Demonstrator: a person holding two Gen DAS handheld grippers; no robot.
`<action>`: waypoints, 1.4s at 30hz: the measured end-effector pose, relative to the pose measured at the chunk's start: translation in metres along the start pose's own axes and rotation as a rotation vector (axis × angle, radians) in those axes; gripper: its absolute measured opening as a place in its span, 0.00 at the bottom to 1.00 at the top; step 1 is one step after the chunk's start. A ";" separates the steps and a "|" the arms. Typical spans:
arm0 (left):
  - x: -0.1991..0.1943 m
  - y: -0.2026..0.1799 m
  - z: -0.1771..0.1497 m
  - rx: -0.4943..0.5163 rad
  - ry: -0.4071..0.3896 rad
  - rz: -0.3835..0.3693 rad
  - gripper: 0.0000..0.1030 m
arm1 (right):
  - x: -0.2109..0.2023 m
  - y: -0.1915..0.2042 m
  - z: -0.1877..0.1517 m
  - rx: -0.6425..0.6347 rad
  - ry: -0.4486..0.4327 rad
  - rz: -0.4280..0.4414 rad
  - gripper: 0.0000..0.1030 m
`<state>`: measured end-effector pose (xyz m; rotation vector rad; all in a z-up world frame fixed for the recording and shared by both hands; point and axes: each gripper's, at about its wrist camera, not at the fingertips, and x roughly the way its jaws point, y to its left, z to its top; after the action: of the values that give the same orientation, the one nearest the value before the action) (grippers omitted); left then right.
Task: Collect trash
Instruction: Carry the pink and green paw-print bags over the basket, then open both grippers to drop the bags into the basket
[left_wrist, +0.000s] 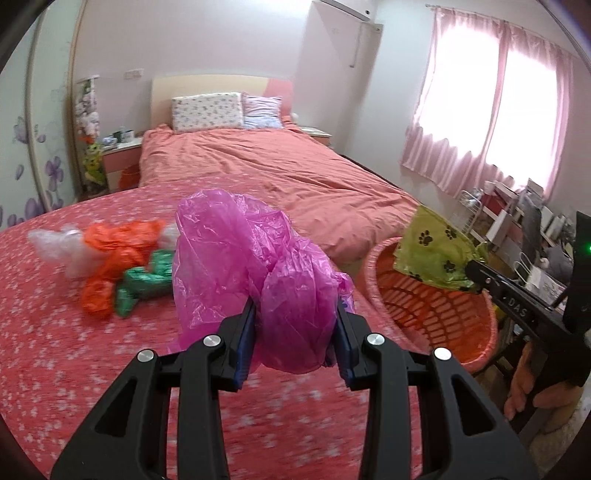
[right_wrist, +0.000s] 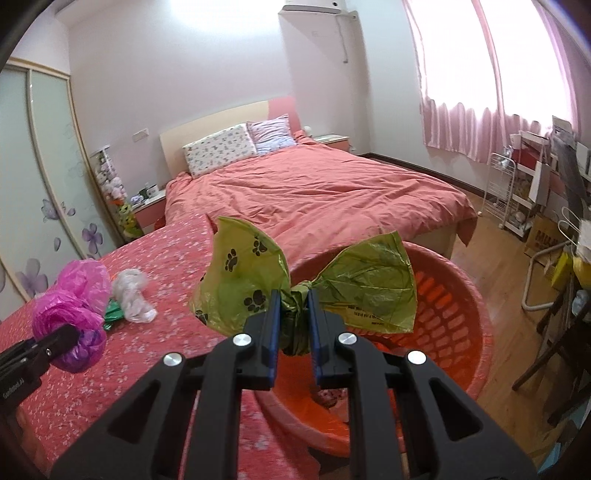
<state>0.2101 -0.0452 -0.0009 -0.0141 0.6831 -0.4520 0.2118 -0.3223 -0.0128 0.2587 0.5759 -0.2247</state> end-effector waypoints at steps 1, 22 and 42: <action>0.001 -0.004 0.000 0.005 0.001 -0.009 0.36 | 0.000 -0.005 0.000 0.007 -0.002 -0.005 0.14; 0.048 -0.095 0.012 0.105 0.015 -0.195 0.36 | 0.005 -0.079 0.007 0.138 -0.056 -0.091 0.15; 0.088 -0.118 0.005 0.134 0.107 -0.244 0.47 | 0.034 -0.121 0.009 0.261 -0.034 -0.049 0.25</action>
<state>0.2263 -0.1879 -0.0314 0.0545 0.7579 -0.7363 0.2101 -0.4442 -0.0467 0.4924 0.5196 -0.3518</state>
